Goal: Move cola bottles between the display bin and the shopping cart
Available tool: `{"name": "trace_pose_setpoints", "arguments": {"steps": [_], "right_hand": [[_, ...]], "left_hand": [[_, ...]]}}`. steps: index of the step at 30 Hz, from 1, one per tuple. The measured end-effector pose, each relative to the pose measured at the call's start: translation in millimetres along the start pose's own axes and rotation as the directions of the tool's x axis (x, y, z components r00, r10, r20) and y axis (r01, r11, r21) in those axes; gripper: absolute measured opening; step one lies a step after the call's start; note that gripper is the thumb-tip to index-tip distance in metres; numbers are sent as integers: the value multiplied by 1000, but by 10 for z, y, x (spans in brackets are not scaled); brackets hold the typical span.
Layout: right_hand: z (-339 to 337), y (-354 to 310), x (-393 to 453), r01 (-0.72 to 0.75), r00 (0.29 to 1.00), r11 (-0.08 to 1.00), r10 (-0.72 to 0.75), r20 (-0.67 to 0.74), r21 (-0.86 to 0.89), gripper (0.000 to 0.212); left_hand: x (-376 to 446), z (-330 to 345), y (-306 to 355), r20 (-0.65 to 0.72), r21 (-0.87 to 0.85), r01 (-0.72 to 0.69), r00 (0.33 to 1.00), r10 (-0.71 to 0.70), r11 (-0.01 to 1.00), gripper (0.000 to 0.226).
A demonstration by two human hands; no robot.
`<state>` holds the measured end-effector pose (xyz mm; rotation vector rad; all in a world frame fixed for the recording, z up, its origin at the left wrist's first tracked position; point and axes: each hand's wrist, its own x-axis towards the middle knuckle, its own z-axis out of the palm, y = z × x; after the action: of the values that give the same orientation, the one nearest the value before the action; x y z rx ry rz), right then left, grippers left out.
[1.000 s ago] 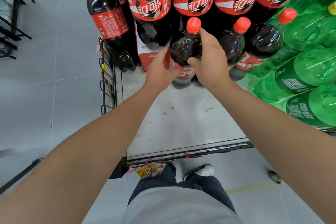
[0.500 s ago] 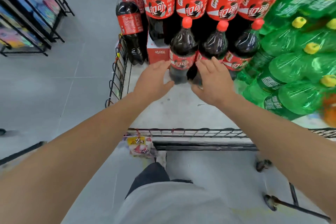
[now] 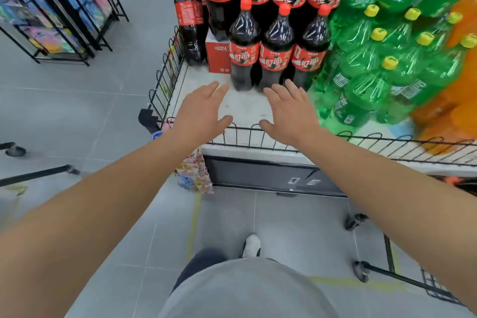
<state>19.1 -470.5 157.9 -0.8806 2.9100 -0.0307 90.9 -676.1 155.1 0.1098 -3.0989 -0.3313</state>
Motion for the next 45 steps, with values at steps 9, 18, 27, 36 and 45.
{"name": "trace_pose_setpoints", "arguments": {"steps": [9,18,27,36,45], "right_hand": [[62,-22,-1174,-82,996,997,82,-20,15,79],[279,329,-2894,-282,957,959,280,74,9,81],[434,1412,-4462,-524,849,852,520,91,23,81],[541,2927,-5765,-621,783,783,615,97,46,81],[740,4300,-6571,-720,688,691,699,195,65,82]], "left_hand": [[-952,203,503,-10,-64,-105,995,104,992,74],[-1783,593,1495,90,-126,-289,949,301,949,74],[-2103,1040,3200,183,-162,-464,853,488,871,77],[-2231,1473,5201,190,-172,-561,788,586,810,77],[-2138,1822,6683,258,-207,-595,733,630,777,75]]}}
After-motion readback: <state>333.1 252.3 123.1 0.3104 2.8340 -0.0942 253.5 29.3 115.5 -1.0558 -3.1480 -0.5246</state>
